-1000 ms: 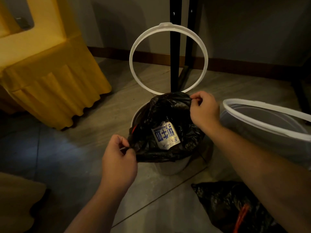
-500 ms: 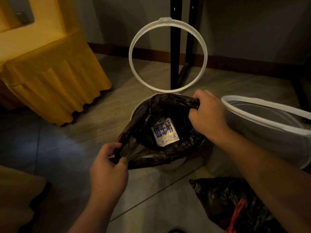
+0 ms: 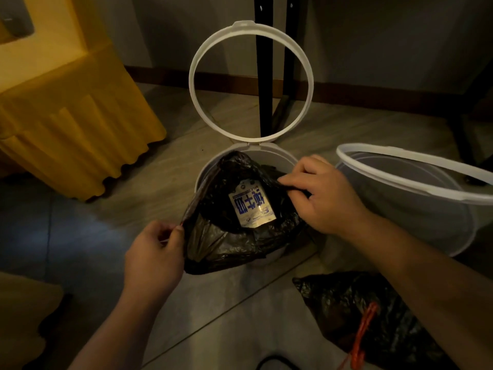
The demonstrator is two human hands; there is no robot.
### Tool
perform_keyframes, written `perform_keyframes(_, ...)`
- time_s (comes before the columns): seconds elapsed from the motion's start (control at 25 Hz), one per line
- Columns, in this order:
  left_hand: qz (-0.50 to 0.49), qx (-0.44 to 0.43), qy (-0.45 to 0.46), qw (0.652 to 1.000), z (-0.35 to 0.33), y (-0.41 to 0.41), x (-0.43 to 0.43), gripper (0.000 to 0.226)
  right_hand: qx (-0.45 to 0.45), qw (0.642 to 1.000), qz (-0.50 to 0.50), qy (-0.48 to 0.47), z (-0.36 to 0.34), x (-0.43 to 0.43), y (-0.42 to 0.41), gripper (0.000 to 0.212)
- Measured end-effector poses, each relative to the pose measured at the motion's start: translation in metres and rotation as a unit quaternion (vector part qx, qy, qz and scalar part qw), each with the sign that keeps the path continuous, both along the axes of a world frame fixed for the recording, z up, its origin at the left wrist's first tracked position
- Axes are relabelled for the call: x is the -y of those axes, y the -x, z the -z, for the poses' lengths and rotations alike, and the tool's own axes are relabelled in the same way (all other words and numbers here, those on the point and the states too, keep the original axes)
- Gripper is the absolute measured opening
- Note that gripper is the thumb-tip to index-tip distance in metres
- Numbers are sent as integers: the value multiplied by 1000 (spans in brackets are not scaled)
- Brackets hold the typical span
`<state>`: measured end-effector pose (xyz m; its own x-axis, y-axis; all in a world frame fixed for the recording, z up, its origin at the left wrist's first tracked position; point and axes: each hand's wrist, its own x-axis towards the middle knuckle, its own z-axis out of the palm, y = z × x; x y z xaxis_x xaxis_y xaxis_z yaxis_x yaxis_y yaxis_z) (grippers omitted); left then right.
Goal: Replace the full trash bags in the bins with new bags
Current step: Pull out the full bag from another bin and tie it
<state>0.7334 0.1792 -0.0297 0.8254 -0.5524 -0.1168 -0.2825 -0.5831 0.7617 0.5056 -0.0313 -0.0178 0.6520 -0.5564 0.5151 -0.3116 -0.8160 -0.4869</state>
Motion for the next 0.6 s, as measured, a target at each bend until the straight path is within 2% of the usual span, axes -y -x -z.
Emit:
perform_keyframes(0.04, -1, -2, 2, 1000, 3, 1, -1, 15, 2, 1000, 2, 11, 0, -3, 3, 33)
perform_keyframes(0.12, -13, 5, 13, 1000, 7, 3, -1, 15, -49, 996, 57, -45, 3, -9, 6, 59)
perform_keyframes(0.2, -38, 5, 42, 998, 7, 3, 0, 15, -150, 965, 133, -171, 8, -13, 10, 89)
perform_keyframes(0.28, -70, -25, 79, 994, 6, 3, 0, 15, -202, 930, 179, -248, 14, -11, 17, 100)
perform_keyframes(0.32, -87, -37, 93, 991, 5, 2, 0, 15, -211, 927, 191, -246, 15, -9, 21, 92)
perform_keyframes(0.36, -104, -46, 106, 988, 5, 2, 0, 15, -219, 927, 198, -232, 15, -6, 23, 76)
perform_keyframes(0.44, -133, -64, 121, 982, 1, 1, 0, 14, -208, 938, 199, -193, 11, -2, 27, 23)
perform_keyframes(0.48, -146, -73, 127, 978, -1, 0, 0, 13, -184, 943, 201, -193, 9, -2, 29, 5)
perform_keyframes(0.52, -160, -84, 140, 974, -2, -2, -1, 13, -138, 948, 205, -201, 9, -3, 30, 14)
perform_keyframes(0.6, -182, -105, 171, 963, -4, -8, -2, 13, -26, 949, 215, -228, 10, -7, 32, 16)
